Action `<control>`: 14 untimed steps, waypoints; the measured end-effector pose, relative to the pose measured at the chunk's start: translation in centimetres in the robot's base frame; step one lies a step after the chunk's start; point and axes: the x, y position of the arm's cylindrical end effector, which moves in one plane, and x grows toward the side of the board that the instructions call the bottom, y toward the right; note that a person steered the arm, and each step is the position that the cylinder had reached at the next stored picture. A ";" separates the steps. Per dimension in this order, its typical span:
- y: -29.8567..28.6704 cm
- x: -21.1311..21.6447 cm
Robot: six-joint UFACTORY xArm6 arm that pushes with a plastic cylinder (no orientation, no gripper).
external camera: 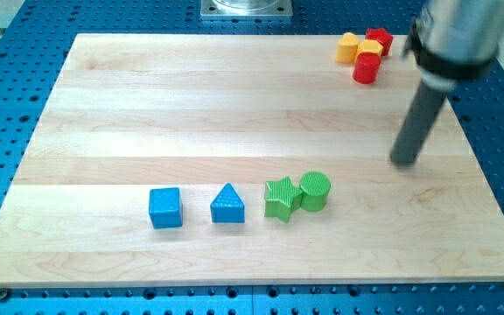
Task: Move the green star and blue cube to the center left side of the board
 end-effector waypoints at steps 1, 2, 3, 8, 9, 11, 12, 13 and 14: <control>-7.2 2.6; -16.2 4.0; -25.3 4.0; -36.7 -1.4; -37.6 -1.4; -29.0 2.0; -26.2 -0.5; -32.1 -5.3; -40.7 -5.8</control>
